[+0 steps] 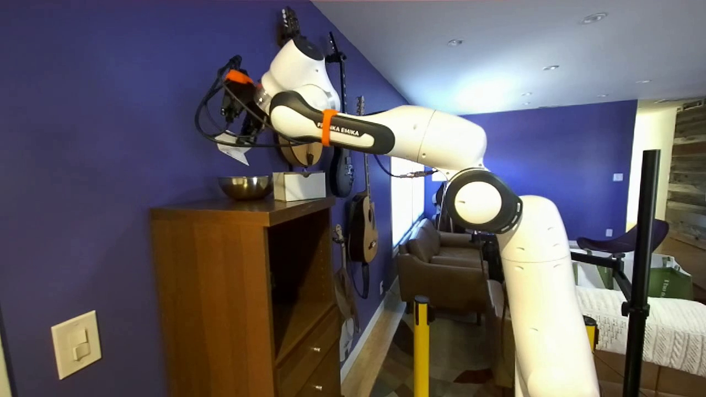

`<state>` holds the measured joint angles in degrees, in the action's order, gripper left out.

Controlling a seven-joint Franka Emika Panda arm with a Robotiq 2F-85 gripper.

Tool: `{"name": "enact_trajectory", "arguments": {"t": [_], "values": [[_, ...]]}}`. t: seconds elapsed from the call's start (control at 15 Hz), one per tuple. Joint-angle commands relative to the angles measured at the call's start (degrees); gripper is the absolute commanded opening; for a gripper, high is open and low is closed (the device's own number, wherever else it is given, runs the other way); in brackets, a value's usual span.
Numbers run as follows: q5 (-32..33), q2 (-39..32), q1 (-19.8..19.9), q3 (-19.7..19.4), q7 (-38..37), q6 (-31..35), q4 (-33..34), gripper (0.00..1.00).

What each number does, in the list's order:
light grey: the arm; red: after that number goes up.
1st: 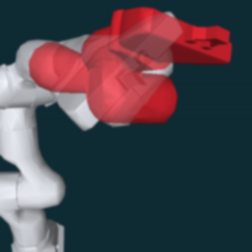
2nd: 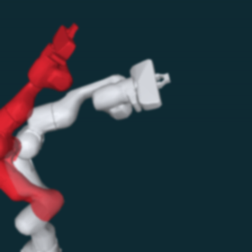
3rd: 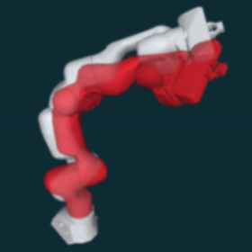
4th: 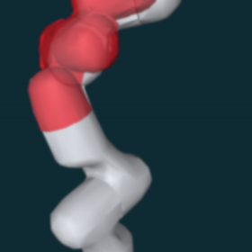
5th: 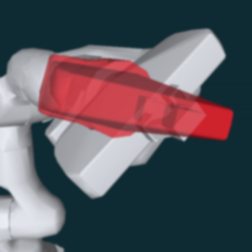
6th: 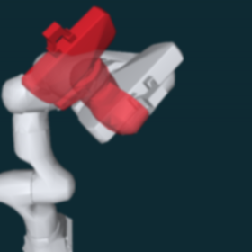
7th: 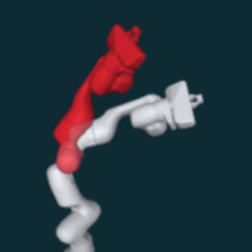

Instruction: Put the white paper in the silver bowl

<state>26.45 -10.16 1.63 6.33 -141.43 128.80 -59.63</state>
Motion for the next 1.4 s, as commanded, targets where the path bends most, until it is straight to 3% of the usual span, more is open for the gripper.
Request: {"name": "enact_trajectory", "arguments": {"t": [0.0,0.2,0.27,0.33,0.47,0.53,1.0,1.33], "values": [[8.68,-8.28,-2.26,-2.31,-11.8,-0.52,11.26,0.0],[15.51,-12.61,-4.0,-4.95,-19.99,-3.09,17.52,0.0],[9.64,-13.68,-7.8,-14.34,-14.89,-4.34,21.21,0.08],[10.32,-15.31,-8.0,-14.75,-14.54,-6.5,23.56,0.27],[12.17,-18.19,-8.43,-15.4,-15.46,-11.1,28.64,0.39],[12.47,-17.53,-8.79,-15.75,-15.68,-12.43,27.76,0.47],[9.27,-15.51,-9.93,-12.94,-11.13,-19.21,26.4,0.96],[-0.45,-6.11,-8.15,-6.87,5.14,-25.97,21.46,1.0]]}}
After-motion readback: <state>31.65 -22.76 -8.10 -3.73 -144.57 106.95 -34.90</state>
